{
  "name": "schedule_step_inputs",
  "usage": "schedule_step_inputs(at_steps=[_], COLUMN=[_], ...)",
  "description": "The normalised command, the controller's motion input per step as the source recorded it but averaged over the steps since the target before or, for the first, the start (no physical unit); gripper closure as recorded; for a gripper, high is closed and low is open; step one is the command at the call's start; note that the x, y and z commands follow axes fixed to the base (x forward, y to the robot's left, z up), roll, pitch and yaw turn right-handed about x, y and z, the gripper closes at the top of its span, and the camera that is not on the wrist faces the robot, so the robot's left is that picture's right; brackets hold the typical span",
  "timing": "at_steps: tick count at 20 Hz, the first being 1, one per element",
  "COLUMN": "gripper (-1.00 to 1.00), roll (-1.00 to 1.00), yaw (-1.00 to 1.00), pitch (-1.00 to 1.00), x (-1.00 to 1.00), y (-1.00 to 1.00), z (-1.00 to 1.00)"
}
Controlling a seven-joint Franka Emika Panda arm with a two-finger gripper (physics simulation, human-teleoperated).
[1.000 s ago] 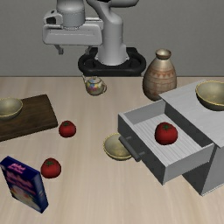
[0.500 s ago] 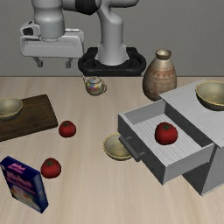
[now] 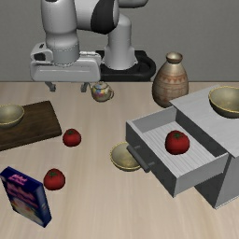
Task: Pick the tomato next to the cutting board and place it on the porcelain bowl at the top of the cabinet
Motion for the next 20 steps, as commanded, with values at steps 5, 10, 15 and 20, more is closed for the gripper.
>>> schedule_step_inputs(at_steps=[5, 10, 15, 20], gripper=[-1.0, -1.0, -1.0, 1.0], roll=[0.0, 0.0, 0.0, 0.0], yaw=[0.0, 0.0, 0.0, 0.0], pitch=[0.0, 0.0, 0.0, 0.0], x=[0.0, 0.0, 0.0, -0.2], y=[0.0, 0.0, -0.2, 0.0], z=[-1.0, -1.0, -0.8, -0.4])
